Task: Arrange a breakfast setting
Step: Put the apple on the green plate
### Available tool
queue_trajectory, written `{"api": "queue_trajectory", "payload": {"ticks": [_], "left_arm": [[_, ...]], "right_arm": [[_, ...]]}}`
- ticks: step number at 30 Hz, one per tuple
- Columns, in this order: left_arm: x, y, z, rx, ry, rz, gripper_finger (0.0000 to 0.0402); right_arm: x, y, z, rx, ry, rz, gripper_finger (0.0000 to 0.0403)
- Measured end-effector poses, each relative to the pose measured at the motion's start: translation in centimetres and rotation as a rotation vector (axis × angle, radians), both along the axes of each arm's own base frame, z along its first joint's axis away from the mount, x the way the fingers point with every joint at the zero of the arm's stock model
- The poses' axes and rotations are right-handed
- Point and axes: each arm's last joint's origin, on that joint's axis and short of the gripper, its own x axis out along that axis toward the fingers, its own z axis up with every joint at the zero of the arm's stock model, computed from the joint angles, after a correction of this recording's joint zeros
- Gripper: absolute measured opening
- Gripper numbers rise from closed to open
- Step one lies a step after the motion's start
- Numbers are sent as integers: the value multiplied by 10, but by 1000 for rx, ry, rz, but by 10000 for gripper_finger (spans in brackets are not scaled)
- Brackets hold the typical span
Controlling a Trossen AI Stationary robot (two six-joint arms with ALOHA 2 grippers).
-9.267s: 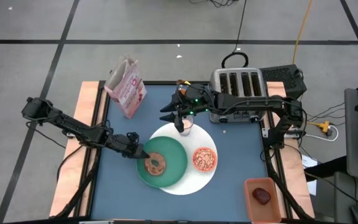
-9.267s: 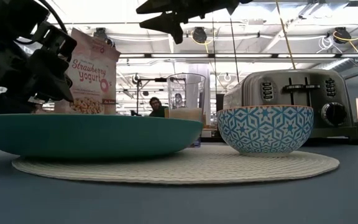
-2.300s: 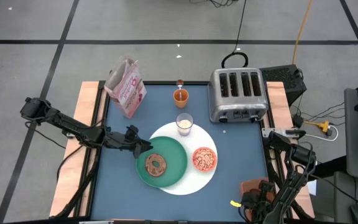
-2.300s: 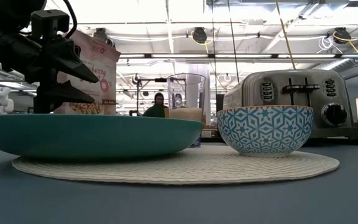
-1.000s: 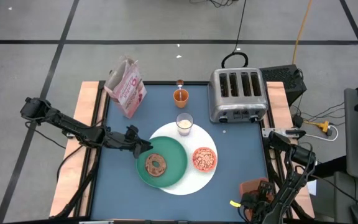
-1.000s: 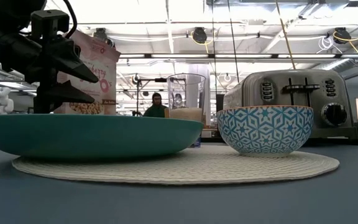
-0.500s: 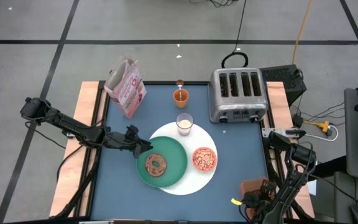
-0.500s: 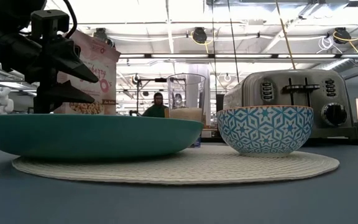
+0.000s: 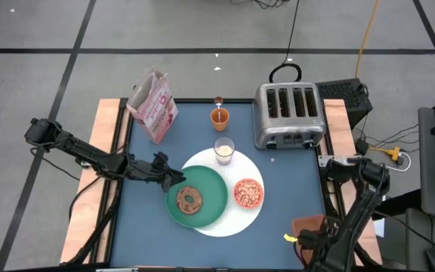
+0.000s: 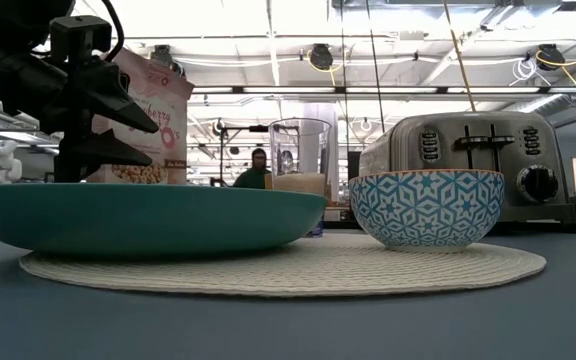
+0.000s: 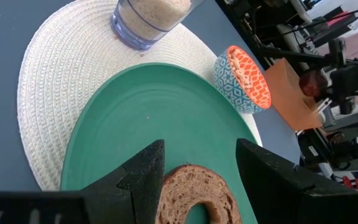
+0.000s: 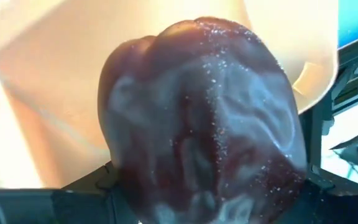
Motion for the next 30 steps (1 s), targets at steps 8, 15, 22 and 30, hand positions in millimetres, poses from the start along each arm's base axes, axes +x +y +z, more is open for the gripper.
{"api": "queue_trajectory", "payload": {"ticks": [8,15,22,30], "left_arm": [[0,0,0,0,0,0,202],[0,0,0,0,0,0,202],[0,0,0,0,0,0,202],[0,0,0,0,0,0,202]], "right_arm": [[14,-25,34,107,-63,-82,254],[35,-54,56,184,-138,-143,255],[68,-76,59,222,-292,-108,255],[117,-97,56,333,-512,41,256]]}}
